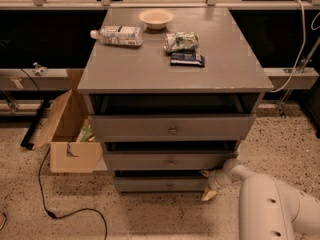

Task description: Open bottom drawer

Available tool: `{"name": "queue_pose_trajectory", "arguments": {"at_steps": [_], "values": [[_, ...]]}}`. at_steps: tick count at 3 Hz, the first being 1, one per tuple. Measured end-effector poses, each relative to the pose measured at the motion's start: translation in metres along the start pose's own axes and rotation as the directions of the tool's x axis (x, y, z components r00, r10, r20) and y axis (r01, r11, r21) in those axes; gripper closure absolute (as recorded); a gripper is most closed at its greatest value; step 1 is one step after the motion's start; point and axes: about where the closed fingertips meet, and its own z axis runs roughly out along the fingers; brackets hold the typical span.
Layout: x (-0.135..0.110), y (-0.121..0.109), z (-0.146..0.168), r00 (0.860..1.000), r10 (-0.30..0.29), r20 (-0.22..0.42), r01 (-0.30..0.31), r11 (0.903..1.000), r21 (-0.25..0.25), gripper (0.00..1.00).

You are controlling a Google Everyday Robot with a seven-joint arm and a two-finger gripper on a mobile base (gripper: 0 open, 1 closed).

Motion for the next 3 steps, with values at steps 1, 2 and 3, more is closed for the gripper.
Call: {"name": "queue_pose_trajectory", "arguments": {"at_steps": [1,2,3], "values": [[-0.004,0.01,-0.002,1.0,-0.001,-0.018,0.001,1.0,-0.002,0.43],[-0.008,0.03,0.0,1.0,0.011,-0.023,-0.012,0.9997,-0.022,0.66],[-0.01,0.035,-0.006,1.0,0.017,-0.026,-0.017,0.9996,-0.022,0.89]]}}
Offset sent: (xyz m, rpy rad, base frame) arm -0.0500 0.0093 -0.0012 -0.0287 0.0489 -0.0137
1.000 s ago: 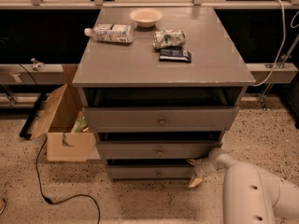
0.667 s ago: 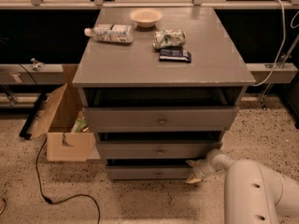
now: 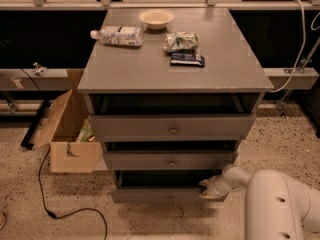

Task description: Open bottom drawer

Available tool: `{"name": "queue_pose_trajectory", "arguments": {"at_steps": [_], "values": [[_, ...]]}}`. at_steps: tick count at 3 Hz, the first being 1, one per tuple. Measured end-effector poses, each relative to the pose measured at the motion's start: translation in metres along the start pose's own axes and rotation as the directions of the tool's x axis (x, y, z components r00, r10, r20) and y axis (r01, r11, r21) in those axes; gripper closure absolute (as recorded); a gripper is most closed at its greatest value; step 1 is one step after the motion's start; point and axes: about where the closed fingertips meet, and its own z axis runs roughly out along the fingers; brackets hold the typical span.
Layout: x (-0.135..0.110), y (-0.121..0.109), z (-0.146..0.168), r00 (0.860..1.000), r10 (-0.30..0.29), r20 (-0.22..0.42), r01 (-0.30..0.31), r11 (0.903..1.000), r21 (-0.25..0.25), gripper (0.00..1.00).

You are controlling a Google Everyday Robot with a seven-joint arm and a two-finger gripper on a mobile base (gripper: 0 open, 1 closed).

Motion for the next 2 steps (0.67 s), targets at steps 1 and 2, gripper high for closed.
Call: {"name": "queue_pose_trajectory", "arguments": {"at_steps": [1,2], "values": [[-0.0009,-0.0003,-0.0019,1.0,0.0,0.0,0.0,1.0,0.0,1.0],[-0.0009,-0.0003,-0.0019,1.0,0.0,0.0,0.0,1.0,0.0,0.81]]}}
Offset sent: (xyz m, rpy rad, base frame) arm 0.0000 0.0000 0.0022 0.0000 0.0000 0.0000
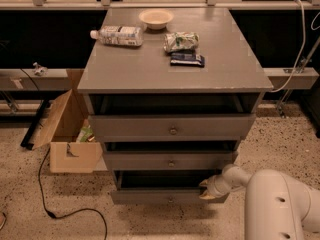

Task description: Open bottom drawer

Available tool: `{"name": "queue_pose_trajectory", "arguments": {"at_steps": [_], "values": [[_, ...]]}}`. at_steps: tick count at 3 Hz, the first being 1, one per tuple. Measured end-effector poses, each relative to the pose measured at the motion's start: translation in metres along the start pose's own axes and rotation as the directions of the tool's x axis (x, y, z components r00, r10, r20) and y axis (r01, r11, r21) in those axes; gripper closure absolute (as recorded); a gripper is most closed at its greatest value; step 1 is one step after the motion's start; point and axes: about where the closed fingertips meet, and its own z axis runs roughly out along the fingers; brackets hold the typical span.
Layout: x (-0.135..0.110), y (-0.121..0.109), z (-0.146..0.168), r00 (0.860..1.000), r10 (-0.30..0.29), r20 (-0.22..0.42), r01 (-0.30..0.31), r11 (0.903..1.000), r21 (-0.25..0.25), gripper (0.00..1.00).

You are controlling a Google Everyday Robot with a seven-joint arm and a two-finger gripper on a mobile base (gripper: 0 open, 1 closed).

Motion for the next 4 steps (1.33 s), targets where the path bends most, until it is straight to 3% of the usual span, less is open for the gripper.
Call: {"name": "queue_pose_trajectory", "arguments": {"at_steps": [3,4], "values": [[0.0,0.0,0.0001,1.0,0.0,0.0,0.0,1.0,0.0,0.12],[0.0,0.0001,0.0001,1.0,0.0,0.0,0.0,1.0,0.0,0.0]]}}
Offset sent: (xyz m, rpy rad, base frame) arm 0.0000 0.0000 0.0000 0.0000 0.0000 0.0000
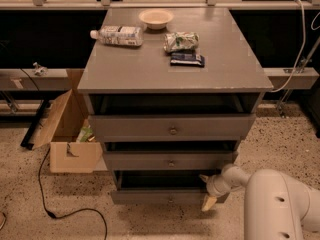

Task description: Open bottom drawer

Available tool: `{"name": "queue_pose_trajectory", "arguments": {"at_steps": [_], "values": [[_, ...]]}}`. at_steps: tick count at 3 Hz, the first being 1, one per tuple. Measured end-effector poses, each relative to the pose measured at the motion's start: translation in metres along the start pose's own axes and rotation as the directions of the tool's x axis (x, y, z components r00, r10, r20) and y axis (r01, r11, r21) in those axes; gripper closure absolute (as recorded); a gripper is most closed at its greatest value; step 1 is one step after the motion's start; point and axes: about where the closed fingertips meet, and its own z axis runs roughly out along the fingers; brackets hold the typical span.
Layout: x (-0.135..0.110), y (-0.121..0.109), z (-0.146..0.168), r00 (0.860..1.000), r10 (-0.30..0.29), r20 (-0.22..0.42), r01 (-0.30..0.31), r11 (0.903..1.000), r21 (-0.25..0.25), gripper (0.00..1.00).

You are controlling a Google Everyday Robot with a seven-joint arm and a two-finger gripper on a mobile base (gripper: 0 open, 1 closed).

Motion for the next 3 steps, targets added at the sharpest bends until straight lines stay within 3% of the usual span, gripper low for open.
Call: {"name": "queue_pose_trajectory", "arguments": {"at_steps": [2,3], "values": [[-0.003,0.025,0.003,0.998,0.002,-0.062,-0.006,0.9975,-0.07,0.0],[-0.005,0.054,0.001,0.994,0.038,-0.102,-0.051,0.9903,-0.129,0.19]]}}
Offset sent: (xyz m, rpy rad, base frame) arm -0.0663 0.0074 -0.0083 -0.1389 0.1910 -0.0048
